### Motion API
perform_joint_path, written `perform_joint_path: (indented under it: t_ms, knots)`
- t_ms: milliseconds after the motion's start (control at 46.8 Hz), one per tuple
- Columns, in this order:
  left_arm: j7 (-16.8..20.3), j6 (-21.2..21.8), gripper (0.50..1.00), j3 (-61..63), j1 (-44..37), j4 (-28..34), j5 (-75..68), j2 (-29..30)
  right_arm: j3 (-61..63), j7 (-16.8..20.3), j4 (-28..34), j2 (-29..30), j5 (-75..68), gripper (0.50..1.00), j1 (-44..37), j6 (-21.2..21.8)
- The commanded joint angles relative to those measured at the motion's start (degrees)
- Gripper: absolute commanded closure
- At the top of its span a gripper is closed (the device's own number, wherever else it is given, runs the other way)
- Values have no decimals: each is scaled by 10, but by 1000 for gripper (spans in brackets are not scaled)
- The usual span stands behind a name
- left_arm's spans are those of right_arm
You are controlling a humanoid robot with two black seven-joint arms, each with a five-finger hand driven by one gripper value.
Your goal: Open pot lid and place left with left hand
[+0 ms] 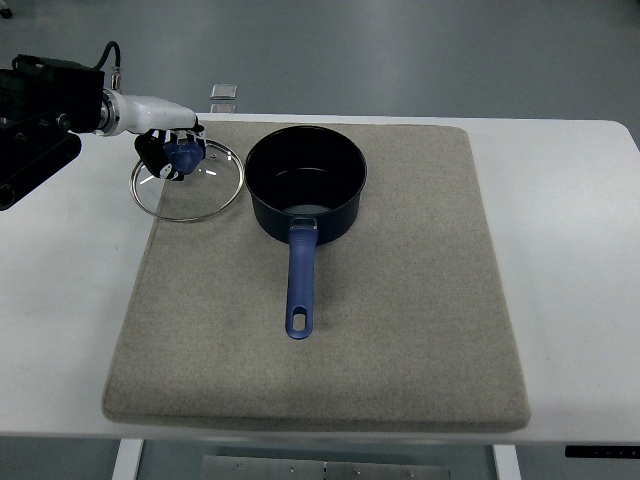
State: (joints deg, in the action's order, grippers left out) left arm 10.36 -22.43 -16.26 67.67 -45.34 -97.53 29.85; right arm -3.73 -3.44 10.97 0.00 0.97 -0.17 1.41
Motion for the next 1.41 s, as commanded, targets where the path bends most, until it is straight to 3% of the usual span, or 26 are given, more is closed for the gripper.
perform_joint_path:
  t_ms: [0, 43, 149, 619, 790, 1046, 1388]
  knots:
    - [0, 12, 1000, 0, -4, 1, 1, -5, 0, 0, 0, 0, 0, 583, 0, 0]
    - [0, 14, 988, 0, -5, 1, 3, -8, 0, 0, 0, 0, 0, 583, 0, 0]
    - [0, 16, 855, 0, -6, 1, 4, -8, 0, 0, 0, 0, 0, 583, 0, 0]
    - [0, 17, 547, -3, -8, -1, 15, -7, 0, 0, 0, 0, 0, 583, 0, 0]
    - [0, 18, 510, -3, -9, -2, 79, -1, 0, 0, 0, 0, 0, 583, 0, 0]
    - [1, 18, 510, -4, -10, 17, 329, 17, 0, 0, 0, 0, 0, 583, 0, 0]
    - [0, 18, 510, -11, -32, 67, 498, 4, 0, 0, 0, 0, 0, 583, 0, 0]
